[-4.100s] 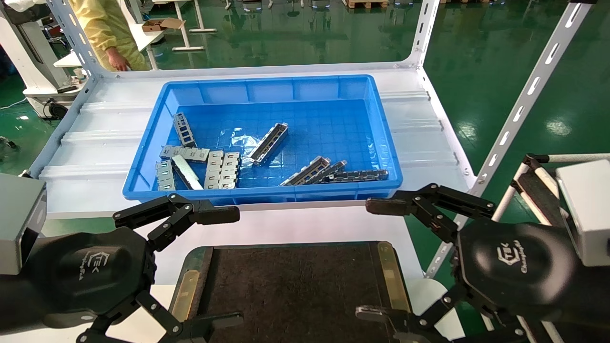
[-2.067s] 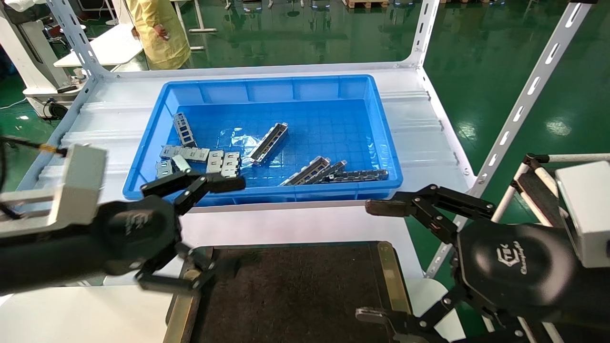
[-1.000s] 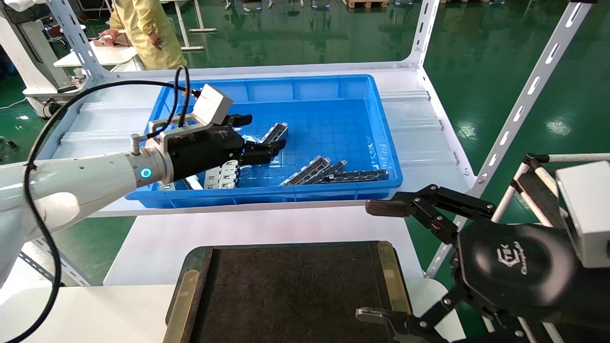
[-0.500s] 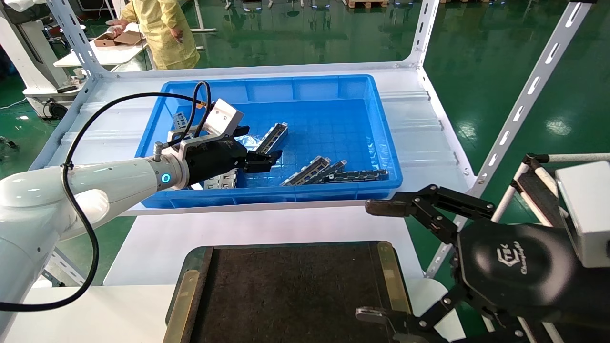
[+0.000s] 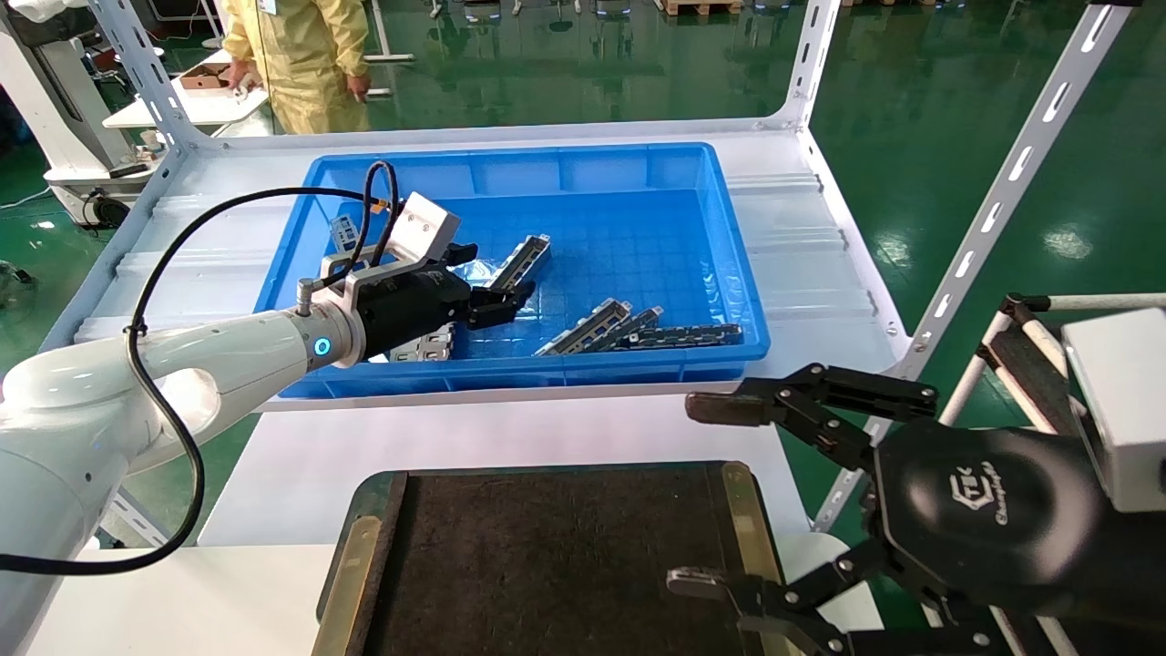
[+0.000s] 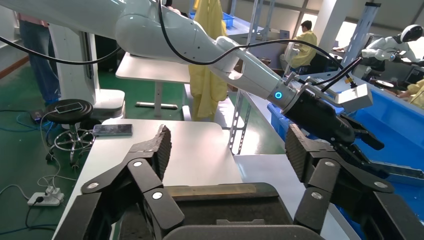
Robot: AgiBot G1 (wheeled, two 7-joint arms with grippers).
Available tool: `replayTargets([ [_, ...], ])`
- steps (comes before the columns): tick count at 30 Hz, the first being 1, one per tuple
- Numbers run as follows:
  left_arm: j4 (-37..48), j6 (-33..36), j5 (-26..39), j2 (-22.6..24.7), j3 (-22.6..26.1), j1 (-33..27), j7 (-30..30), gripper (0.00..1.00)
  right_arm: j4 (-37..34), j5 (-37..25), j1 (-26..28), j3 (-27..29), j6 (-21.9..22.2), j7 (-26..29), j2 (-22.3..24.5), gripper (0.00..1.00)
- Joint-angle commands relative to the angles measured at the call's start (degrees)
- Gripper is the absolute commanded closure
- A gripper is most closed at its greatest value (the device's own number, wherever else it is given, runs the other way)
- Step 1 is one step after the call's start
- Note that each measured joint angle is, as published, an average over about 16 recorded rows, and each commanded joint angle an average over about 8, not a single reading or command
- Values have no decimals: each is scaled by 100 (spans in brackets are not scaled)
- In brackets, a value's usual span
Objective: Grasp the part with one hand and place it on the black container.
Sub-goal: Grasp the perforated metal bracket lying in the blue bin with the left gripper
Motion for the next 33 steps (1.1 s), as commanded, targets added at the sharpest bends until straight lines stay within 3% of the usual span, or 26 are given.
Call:
replayTargets([
  [1, 47, -17, -46, 10, -32, -1, 36, 100, 0, 1, 0, -1, 0, 0, 0, 100],
  [26, 221, -74, -208, 42, -137, 79, 244, 100, 0, 8, 2, -11, 5, -6, 5, 100],
  [33, 145, 262, -284, -8, -184, -24, 235, 100, 0, 10, 3, -14, 6, -7, 6, 100],
])
